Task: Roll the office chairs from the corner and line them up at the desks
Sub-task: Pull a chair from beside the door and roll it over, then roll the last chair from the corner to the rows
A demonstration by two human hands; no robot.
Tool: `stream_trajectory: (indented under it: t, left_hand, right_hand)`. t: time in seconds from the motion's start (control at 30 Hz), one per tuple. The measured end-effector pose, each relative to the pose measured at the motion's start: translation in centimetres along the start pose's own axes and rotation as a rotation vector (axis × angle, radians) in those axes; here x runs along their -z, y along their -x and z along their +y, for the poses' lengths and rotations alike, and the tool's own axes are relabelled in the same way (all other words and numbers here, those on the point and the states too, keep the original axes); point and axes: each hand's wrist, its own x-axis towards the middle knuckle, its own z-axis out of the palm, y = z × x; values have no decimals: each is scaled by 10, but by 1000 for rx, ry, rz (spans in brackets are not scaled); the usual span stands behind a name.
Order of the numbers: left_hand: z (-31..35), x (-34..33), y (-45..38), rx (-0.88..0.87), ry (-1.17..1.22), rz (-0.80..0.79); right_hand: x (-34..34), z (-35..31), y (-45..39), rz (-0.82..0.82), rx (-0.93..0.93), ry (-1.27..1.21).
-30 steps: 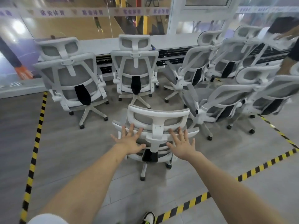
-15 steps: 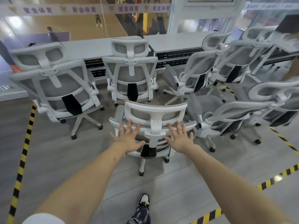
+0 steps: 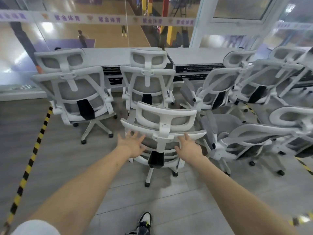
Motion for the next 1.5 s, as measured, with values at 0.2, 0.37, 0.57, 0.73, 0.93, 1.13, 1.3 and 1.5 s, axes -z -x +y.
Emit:
stream_trajectory:
  t: [0.2,0.37,0.57,0.73,0.93,1.13,1.3,1.5]
  left_hand:
    - [6,-57,115,284,250,210]
    - [-30,-119,239,577,329,204]
    - [-91,-222,441,990,446,146]
    - [-113,-311,625,1401,549,247]
    - [-114,-422,847,1794,656,244]
    - [-92,-515,1063,2129,703,190]
    - [-67,-577,1184,2330,784,166]
    - [-89,-644,1286,2430,845,191]
  right_hand:
    - [-10,-47,61,48,258,-5]
    - [-40,-140,122,13,558,112]
    - [-105,-315,257,-122,1004,252]
    - [-174,-448,434,-218,1395,383]
    - [-268,-562,684,-302,1803,413]
    - [-349,-627,929,-423,2091,417]
    - [-396,-661,1077,-480,2255,426]
    - [-449,-719,1200,-520,2344,455]
